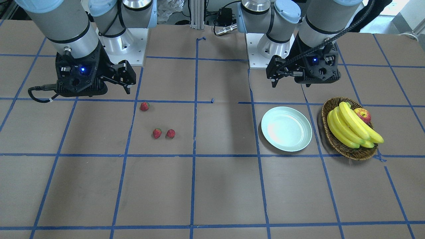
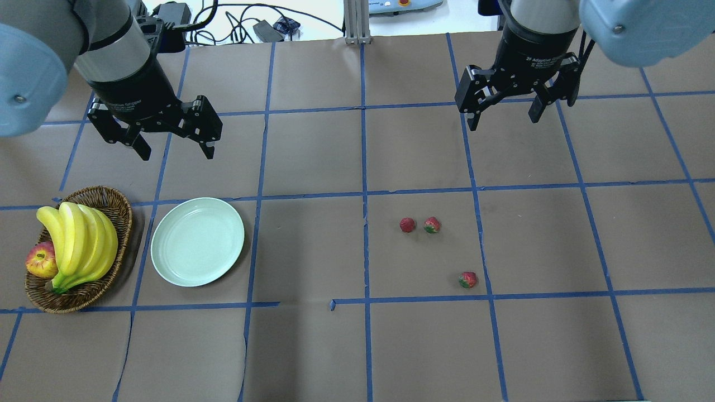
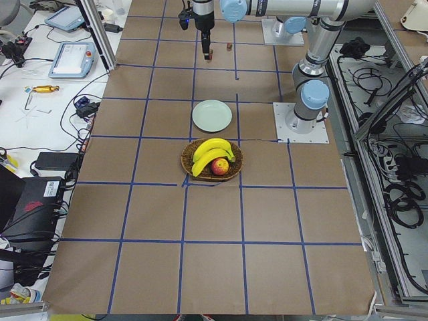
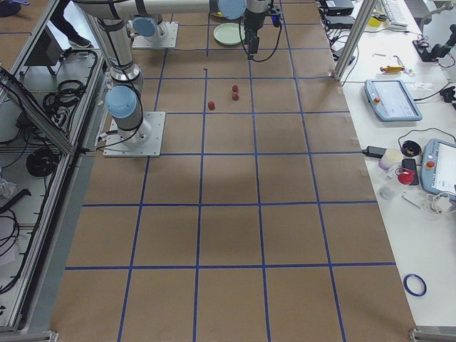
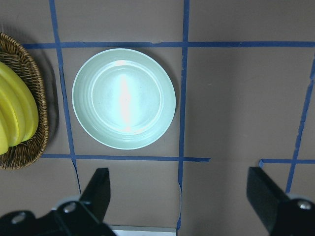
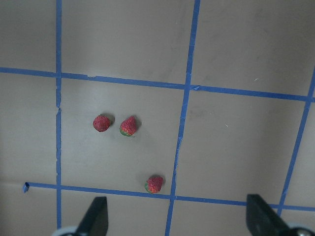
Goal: Collect all strawberries into plate
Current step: 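Move the right gripper over the cluster of red strawberries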
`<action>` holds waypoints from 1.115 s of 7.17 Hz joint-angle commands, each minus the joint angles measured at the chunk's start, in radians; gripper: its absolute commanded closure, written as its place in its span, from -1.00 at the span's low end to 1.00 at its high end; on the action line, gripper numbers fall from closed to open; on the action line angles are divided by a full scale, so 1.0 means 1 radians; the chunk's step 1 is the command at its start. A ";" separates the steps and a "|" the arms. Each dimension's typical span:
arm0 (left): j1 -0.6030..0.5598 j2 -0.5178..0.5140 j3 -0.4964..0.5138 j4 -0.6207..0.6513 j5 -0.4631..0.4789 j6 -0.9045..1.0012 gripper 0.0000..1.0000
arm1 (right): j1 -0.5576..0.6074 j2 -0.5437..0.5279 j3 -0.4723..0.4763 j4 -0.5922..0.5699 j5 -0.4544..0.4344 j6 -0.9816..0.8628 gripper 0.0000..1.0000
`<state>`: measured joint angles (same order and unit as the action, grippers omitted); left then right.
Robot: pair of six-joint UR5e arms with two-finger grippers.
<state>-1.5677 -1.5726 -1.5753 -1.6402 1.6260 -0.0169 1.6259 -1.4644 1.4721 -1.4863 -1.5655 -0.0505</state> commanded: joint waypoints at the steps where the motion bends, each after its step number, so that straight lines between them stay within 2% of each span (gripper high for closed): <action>1: 0.000 0.000 -0.002 -0.001 0.000 0.000 -1.00 | 0.002 0.003 0.043 -0.021 0.001 0.008 -1.00; 3: 0.000 0.000 -0.003 -0.001 0.000 0.000 -1.00 | 0.002 0.024 0.048 -0.045 0.046 -0.008 -1.00; 5: 0.000 -0.001 -0.005 -0.001 0.000 -0.002 -1.00 | 0.003 0.056 0.074 -0.069 0.054 0.004 -1.00; 8: 0.000 -0.001 -0.025 0.003 -0.002 -0.014 -1.00 | 0.069 0.065 0.313 -0.360 0.062 0.012 -1.00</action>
<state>-1.5677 -1.5748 -1.5896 -1.6397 1.6257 -0.0245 1.6672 -1.4017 1.6818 -1.7215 -1.5080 -0.0433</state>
